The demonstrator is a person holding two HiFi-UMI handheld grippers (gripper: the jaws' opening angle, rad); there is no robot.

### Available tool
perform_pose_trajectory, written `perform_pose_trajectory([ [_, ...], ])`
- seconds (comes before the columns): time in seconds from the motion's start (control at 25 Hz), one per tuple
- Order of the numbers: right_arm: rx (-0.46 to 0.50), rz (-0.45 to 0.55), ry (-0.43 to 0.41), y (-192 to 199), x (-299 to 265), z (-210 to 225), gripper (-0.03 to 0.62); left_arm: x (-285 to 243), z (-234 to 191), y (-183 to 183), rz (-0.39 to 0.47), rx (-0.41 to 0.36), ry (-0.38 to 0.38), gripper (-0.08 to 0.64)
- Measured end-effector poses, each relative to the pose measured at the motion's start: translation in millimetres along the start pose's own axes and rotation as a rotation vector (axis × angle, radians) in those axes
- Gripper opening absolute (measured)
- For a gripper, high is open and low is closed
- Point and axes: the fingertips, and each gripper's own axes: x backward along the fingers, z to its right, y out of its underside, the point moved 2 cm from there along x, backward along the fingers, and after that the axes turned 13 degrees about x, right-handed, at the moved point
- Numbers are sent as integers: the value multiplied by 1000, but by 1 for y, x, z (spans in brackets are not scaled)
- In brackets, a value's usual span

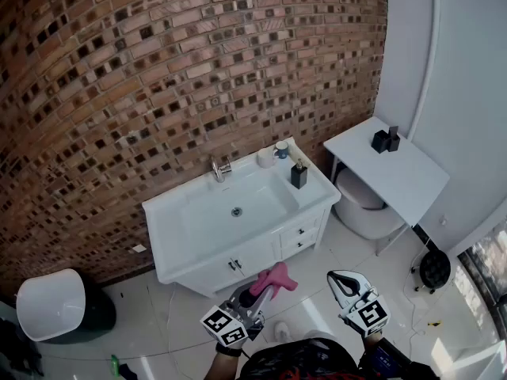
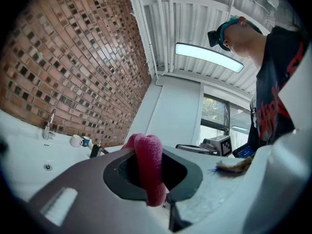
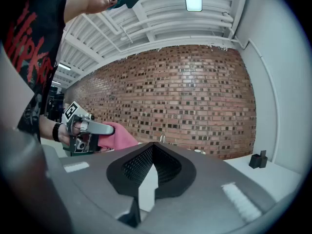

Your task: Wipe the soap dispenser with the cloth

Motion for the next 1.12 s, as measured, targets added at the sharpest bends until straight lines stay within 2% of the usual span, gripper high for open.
perform_pose_trajectory([
  [0.16,-10,-47,-5,16,-30,2,0,4,-39,-8,7,33,-4,44],
  [0.28,-75,-107,52,25,-40,13,0,0,-62,-11,-12,75,26,44],
  [0.48,-143,-174,94,49,-82,65,0,-48,-97,-47,-1,46,90,44],
  [0.56,-133,-165,85,61,-91,81,0,-63,-106,-48,8,43,88,44],
  [0.64,-109,-116,74,65,-105,101,2,-80,-115,-54,15,31,89,44],
  [0.84,-130,-38,42,49,-145,143,2,-125,-132,-84,-9,16,99,44],
  [1.0,-162,-43,13,59,-163,170,2,-165,-140,-100,-26,-27,131,44],
  [1.12,-212,-84,18,77,-174,191,1,-184,-149,-110,-10,-21,129,44],
])
